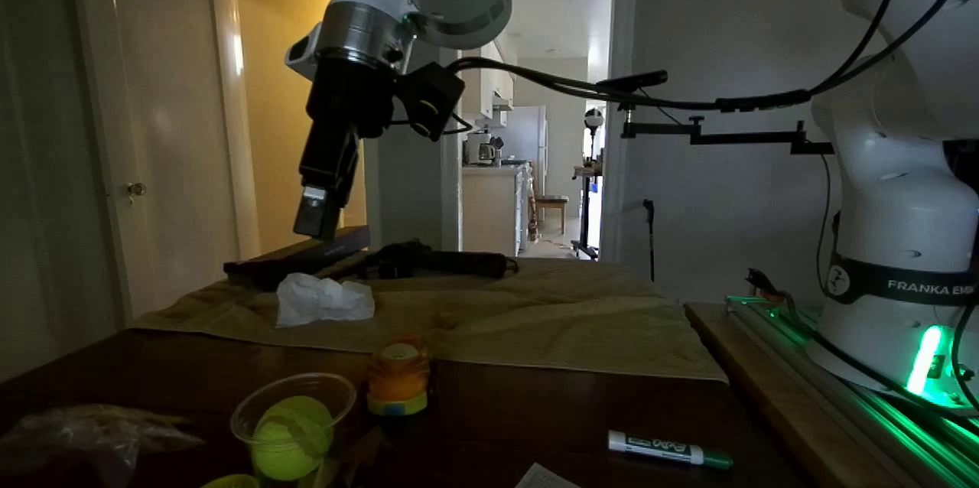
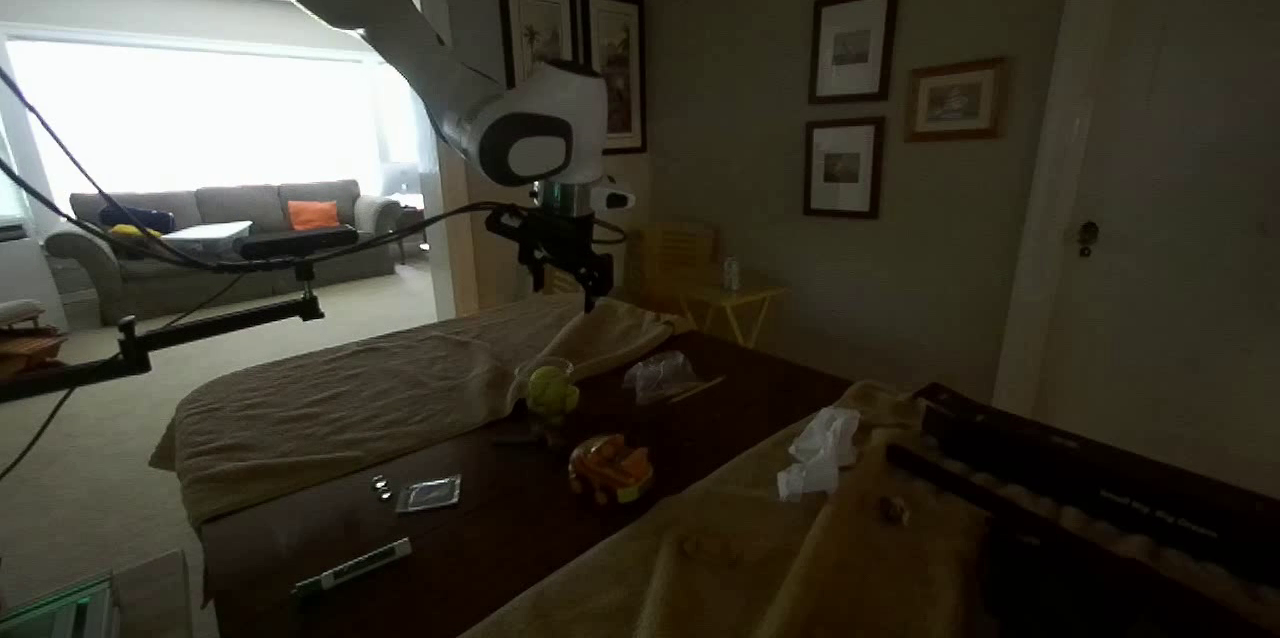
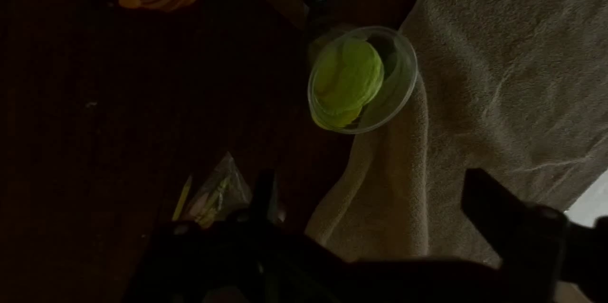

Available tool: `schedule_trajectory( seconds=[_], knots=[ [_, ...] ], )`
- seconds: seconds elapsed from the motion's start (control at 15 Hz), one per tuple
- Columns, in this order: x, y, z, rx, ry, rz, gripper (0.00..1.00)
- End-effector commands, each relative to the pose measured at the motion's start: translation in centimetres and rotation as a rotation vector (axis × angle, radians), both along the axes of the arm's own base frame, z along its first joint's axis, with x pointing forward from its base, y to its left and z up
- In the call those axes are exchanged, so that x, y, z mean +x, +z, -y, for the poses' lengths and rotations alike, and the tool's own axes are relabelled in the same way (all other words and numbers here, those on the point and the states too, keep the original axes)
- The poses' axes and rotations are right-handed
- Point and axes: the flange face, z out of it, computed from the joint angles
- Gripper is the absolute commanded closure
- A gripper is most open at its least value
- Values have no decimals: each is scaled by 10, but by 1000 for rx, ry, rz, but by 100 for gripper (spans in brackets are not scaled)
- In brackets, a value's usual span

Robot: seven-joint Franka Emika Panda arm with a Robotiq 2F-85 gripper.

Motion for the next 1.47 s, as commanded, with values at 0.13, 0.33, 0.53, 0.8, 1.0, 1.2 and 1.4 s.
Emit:
schedule_trajectory(
  seconds=[0.13,0.33,0.53,0.8,1.0,1.2,1.4],
  knots=[
    [15,-13,-37,-3,39,-74,0],
    [16,-23,-44,3,41,-132,0],
    [22,-36,-46,-4,54,-109,0],
    [25,-43,-48,-3,71,-135,0],
    [19,-45,-46,7,73,-132,0],
    [20,-42,-48,11,77,-130,0],
    [15,-44,-37,-59,65,-126,0]
  ],
)
